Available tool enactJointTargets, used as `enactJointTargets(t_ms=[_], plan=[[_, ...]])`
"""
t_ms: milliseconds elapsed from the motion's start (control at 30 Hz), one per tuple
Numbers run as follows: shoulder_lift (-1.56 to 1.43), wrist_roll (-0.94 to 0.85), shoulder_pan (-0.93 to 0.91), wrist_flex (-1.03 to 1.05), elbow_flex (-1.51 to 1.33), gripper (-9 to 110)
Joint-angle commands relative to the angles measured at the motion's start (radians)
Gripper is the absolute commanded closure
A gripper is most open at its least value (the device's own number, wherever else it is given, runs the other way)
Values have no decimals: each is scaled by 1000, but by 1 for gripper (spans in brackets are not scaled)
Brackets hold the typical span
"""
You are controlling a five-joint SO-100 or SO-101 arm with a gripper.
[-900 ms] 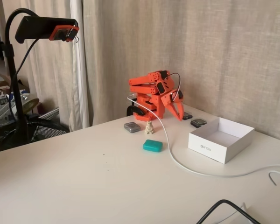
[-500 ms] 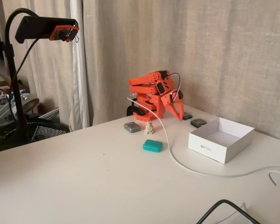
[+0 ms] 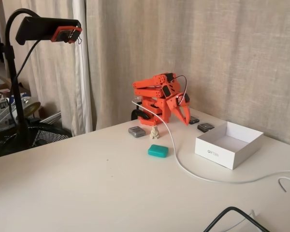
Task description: Grasp the green cube and put it in the bin.
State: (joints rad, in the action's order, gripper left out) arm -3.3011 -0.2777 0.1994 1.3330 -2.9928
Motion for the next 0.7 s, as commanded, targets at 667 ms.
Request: enactJointTargets(t_ms=[667], plan=[[-9, -8, 21, -32, 46, 104]])
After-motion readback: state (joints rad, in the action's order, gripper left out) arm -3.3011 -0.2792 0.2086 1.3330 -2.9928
